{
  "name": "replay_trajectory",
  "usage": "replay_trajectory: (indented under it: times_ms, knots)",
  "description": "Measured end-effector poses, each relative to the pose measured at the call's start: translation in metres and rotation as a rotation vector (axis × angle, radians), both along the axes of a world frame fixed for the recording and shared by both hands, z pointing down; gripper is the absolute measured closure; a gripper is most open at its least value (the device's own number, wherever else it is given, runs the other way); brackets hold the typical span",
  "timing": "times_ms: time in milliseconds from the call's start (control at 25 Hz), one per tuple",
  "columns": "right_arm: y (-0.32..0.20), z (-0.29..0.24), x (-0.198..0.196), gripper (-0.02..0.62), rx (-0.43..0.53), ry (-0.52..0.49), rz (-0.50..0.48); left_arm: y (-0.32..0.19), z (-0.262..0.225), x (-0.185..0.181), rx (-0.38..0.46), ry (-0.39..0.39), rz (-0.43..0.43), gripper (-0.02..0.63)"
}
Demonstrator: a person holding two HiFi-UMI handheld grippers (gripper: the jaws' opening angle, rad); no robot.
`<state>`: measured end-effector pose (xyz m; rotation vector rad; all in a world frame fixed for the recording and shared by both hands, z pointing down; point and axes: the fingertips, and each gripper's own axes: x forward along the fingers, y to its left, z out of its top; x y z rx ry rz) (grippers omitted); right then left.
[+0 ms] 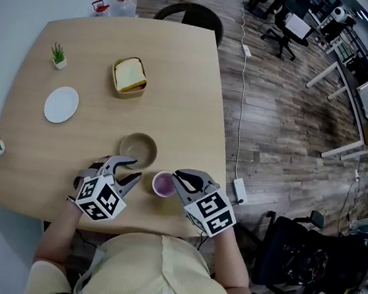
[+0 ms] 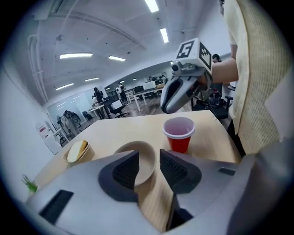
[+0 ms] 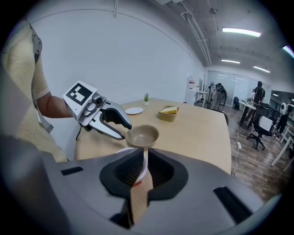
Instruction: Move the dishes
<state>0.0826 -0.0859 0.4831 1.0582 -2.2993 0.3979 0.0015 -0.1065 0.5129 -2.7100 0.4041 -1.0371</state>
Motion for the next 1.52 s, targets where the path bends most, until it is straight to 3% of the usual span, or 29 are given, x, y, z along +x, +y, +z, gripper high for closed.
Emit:
replay_trajectory:
  times_ms: [200, 400, 520, 720, 1000, 1280, 1520]
  knots:
    - [-0.003, -0.004, -0.006, 0.554, 0.015, -0.011, -0.004, -0.021, -0.02, -0.015, -0.007, 0.113, -0.164, 0.466]
    - [-0.006, -0.009, -0.01, 0.554, 0.031, -0.015, -0.008, -0.047, -0.032, -0.044, -0.109, 0.257, -0.401, 0.466]
    - [-0.009, -0.011, -0.014, 0.554, 0.04, -0.019, -0.008, -0.066, -0.035, -0.069, -0.145, 0.321, -0.531, 0.466]
    - [-0.014, -0.013, -0.024, 0.554, 0.052, -0.025, -0.023, -0.094, -0.032, -0.116, -0.124, 0.359, -0.73, 0.466]
    - [-0.018, -0.017, -0.039, 0.554, 0.067, -0.01, -0.046, -0.13, -0.025, -0.18, -0.26, 0.535, -1.018, 0.466]
    - [-0.019, -0.024, -0.057, 0.554, 0.106, 0.019, -0.089, -0.154, -0.007, -0.247, -0.254, 0.547, -1.271, 0.466]
    - [-0.018, -0.021, -0.072, 0.554, 0.106, 0.051, -0.121, -0.172, 0.002, -0.287, -0.187, 0.5, -1.399, 0.454]
